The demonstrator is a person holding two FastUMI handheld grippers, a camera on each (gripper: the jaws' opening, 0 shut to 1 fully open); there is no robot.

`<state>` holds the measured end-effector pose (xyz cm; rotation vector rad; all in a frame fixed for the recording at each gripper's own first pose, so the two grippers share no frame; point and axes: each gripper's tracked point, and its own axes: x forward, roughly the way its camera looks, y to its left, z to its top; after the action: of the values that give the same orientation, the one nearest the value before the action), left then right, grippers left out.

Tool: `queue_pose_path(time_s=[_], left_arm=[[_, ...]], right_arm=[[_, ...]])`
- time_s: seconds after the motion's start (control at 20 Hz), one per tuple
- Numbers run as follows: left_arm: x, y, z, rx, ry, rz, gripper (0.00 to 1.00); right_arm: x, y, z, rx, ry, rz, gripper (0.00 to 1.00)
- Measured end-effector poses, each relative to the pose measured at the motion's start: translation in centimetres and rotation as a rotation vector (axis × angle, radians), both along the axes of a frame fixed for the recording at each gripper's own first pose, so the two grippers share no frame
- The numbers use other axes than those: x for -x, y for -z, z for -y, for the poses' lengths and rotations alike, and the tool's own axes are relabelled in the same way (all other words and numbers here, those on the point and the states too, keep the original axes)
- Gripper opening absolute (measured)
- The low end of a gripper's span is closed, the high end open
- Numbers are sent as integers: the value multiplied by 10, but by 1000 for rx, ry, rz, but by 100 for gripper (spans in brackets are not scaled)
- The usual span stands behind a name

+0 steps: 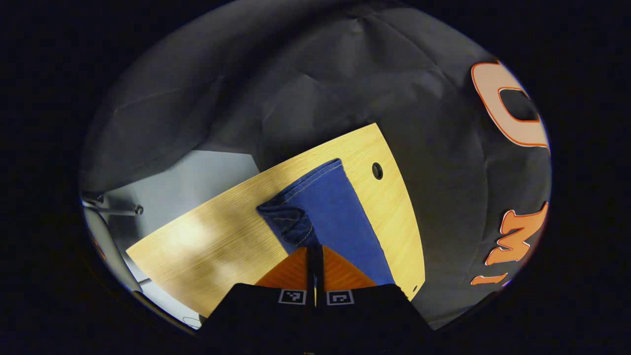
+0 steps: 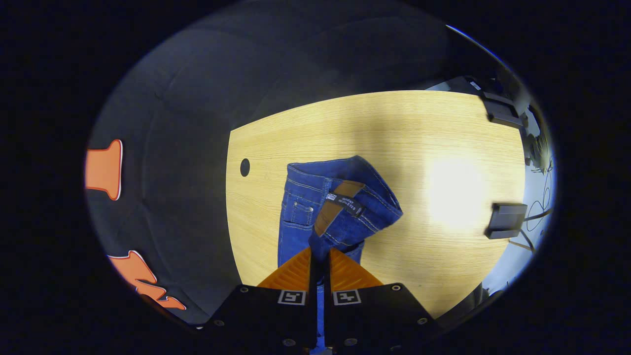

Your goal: Grasp the waist and the cuffs of the jeans and fold them to make the two legs overlap; first hold the waist and fold one-third of the jeans toward the cuffs, then hold the cuffs and fold the remaining one-third in the same direction to finish folding.

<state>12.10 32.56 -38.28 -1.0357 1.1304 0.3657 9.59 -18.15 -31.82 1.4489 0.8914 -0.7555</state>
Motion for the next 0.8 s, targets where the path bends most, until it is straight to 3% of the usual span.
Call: queue_pose_path(time_s=[0.3, 0.5, 0.6, 0.75, 0.8], left_arm=[[-51, 34, 10, -102, 187, -64, 1], [-82, 49, 11, -188, 269, -39, 1], [-95, 44, 10, -240, 297, 3, 11], [-111, 32, 2, -322, 291, 80, 45], [-115, 25, 2, -338, 287, 115, 45]], right_arm=[[-66, 32, -2, -41, -45, -60, 6], [-97, 45, -10, -66, -65, -67, 6], [-102, 42, -12, -102, -43, -63, 6], [-106, 38, -13, -68, -70, -45, 6], [-106, 35, -12, -46, -97, -27, 6]])
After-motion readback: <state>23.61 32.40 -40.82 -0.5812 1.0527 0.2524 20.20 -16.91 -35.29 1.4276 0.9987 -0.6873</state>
